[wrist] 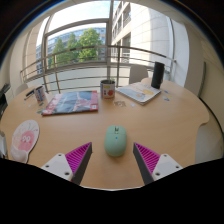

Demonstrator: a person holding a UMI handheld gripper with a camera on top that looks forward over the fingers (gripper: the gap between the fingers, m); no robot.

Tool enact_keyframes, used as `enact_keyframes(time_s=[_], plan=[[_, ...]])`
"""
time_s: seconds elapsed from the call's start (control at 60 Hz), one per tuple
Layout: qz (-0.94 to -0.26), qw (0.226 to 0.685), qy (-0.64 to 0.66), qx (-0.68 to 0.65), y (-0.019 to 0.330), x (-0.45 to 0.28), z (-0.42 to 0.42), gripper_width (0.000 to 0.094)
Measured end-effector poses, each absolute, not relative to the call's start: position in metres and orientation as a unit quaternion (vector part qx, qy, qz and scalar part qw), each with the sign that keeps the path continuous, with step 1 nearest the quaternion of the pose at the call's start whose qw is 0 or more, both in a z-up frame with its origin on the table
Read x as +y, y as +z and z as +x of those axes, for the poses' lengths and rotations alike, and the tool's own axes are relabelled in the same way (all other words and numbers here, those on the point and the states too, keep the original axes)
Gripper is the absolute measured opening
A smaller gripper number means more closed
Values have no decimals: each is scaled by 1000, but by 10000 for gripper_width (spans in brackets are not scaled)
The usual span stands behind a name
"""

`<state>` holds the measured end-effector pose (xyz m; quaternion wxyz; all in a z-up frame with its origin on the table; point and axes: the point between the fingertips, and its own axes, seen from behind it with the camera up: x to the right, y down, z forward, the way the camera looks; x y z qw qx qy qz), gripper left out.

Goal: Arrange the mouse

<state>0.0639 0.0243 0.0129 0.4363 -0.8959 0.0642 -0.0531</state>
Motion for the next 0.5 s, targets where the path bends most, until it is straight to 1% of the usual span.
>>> enact_keyframes(time_s=[0.083,0.117,0.167,0.25,0.267,0.467,0.5], plan=[[-899,430,-52,70,-3,50,73,836],[-900,426,-51,71,-9,56,75,809],[-903,421,-50,73,-16,62,77,715],[-898,432,-48,70,-15,70,75,560],[-898,433,-46,65,-15,71,73,514],[-893,440,-53,70,-14,72,71,408],[-894,439,-55,73,-14,72,71,404]])
